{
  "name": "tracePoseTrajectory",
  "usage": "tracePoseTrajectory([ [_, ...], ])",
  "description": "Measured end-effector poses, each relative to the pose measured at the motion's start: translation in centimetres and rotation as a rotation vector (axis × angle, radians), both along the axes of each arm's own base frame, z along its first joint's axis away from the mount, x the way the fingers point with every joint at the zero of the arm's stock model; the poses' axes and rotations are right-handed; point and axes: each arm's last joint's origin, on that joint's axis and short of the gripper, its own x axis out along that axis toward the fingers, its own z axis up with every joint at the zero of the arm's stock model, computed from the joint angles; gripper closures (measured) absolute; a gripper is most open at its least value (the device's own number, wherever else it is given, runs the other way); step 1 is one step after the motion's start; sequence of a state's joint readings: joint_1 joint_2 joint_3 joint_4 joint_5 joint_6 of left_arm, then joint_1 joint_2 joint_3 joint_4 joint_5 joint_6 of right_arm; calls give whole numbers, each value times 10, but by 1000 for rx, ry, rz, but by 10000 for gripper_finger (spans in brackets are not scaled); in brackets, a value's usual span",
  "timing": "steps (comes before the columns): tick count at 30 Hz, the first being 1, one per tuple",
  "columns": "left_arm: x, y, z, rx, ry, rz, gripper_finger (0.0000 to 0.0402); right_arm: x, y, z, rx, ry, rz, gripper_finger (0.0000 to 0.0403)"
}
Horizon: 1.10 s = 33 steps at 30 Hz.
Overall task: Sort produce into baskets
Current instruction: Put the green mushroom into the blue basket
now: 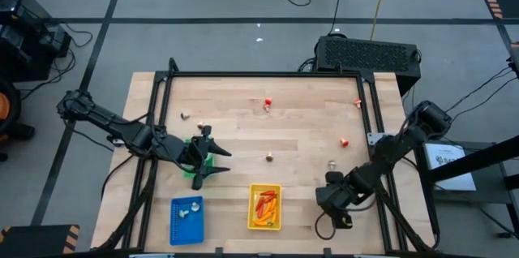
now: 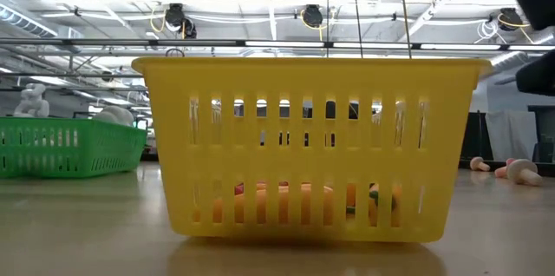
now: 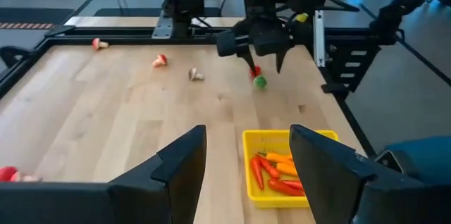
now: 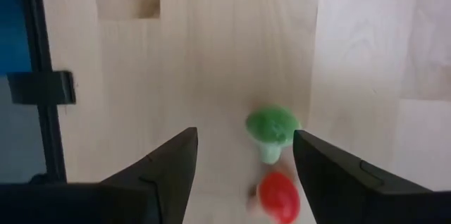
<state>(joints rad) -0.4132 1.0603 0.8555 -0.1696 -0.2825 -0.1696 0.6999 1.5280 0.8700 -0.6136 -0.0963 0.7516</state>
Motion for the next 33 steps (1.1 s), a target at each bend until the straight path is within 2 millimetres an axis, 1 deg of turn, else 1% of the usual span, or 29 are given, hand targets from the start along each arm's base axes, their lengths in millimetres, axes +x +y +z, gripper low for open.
tracePoseTrajectory([
  [5,0,-1,1,51,-15,-3,190,-5,9,-5,-78,-49,-1,190],
  [14,1,0,4,149,-61,-6,190,0,15,-31,-132,5,4,205],
  [18,-1,2,6,209,-71,33,190,1,16,-35,-142,18,-17,217],
  [21,-13,8,11,227,-66,35,190,1,16,-34,-136,22,-37,237],
  [23,-21,11,15,197,-64,45,190,0,15,-33,-131,21,-46,254],
  [27,-27,11,18,134,-71,51,190,0,16,-26,-98,12,-41,286],
  [30,-23,5,10,110,-74,38,190,1,17,-19,-84,-13,-30,301],
  [33,-20,1,-8,106,-98,28,190,5,19,-10,-93,-67,5,306],
])
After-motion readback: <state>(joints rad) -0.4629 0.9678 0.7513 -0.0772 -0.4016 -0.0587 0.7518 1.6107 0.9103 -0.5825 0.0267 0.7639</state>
